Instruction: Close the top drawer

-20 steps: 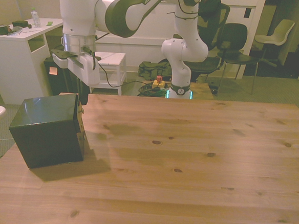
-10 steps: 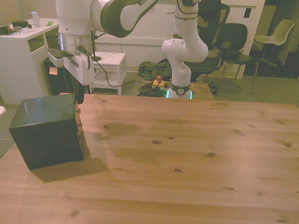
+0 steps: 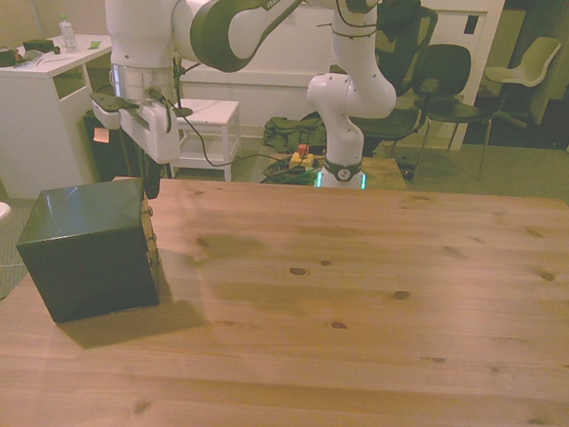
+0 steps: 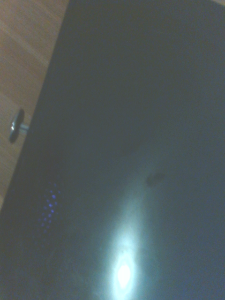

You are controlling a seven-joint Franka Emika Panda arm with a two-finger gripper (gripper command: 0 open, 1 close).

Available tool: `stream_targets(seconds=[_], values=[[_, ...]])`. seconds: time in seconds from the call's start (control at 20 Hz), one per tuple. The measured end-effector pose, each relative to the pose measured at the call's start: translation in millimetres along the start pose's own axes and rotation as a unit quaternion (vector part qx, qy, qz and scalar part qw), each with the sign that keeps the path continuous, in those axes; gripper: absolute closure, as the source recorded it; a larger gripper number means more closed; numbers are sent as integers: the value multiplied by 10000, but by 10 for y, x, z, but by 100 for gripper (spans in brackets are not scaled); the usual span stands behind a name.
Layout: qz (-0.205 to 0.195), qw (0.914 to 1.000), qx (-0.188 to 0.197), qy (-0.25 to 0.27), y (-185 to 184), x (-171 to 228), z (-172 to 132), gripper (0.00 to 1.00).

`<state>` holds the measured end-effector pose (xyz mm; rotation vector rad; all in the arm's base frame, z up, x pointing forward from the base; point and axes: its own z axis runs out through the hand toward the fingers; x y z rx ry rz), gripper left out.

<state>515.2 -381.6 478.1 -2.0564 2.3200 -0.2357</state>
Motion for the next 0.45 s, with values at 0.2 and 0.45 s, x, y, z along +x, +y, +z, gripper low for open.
stream_targets(seconds=[0.2,0.45], values=[[-215,9997,-50,-83,-85,-268,76,100],[-600,9981,-91,-85,-118,-756,129,100]])
